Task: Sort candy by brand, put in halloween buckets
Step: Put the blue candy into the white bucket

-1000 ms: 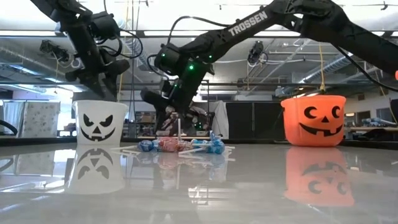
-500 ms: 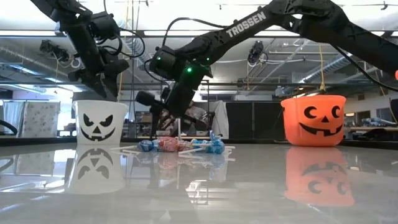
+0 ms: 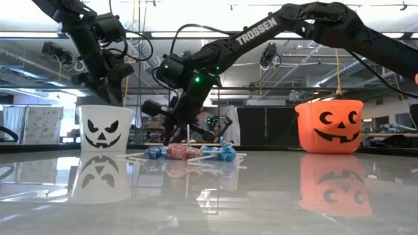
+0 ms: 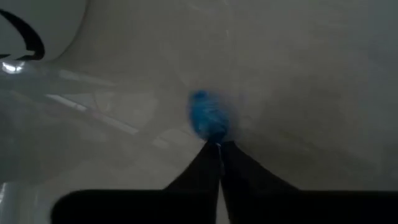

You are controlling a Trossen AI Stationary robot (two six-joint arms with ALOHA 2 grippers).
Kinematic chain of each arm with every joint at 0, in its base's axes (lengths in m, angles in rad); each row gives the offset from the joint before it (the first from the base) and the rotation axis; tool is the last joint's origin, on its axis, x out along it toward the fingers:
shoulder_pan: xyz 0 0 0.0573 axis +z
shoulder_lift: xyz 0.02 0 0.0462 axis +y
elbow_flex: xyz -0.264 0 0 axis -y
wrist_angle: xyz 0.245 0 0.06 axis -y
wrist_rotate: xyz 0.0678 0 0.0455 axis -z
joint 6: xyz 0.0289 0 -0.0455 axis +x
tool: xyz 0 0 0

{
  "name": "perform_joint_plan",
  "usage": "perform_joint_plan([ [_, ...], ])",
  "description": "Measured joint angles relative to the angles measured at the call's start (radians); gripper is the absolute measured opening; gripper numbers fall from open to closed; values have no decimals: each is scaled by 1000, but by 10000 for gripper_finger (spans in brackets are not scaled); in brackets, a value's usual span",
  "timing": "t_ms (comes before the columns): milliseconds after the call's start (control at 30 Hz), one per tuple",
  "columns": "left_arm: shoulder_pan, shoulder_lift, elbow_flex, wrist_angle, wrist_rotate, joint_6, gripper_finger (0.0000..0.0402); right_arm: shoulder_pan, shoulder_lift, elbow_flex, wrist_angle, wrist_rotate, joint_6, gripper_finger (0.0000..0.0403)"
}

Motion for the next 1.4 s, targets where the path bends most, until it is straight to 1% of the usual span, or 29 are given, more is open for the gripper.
perform_joint_plan([
  [33, 0, 0, 0, 0, 0, 1, 215, -1, 0, 0, 4, 4, -13, 14],
  [133, 0, 0, 0, -11, 1, 3, 214, -2, -1, -1, 8, 13, -38, 11],
  [200, 0, 0, 0, -12, 37, 23, 213, 2, -8, -2, 10, 22, -81, 7],
  [400, 0, 0, 0, -2, 305, 72, 209, 46, -84, -6, 20, 134, -194, 4],
  [500, 0, 0, 0, -1, 345, 63, 209, 67, -140, -5, 38, 203, -252, 3],
  [600, 0, -1, 0, 32, 398, 73, 209, 86, -182, -5, 78, 268, -363, 2],
  [800, 0, -13, -1, 215, 629, 80, 209, 104, -250, -3, 187, 335, -551, 2],
  [900, -1, -15, -1, 298, 664, 61, 209, 106, -268, -3, 228, 348, -630, 2],
  [1133, 1, -15, -2, 452, 747, -9, 200, 90, -290, -3, 245, 353, -680, 2],
  [1233, 2, -14, -3, 478, 768, -32, 191, 88, -292, -2, 248, 353, -697, 2],
  [1400, 2, -14, -3, 470, 790, -35, 180, 88, -292, -2, 248, 358, -727, 2],
])
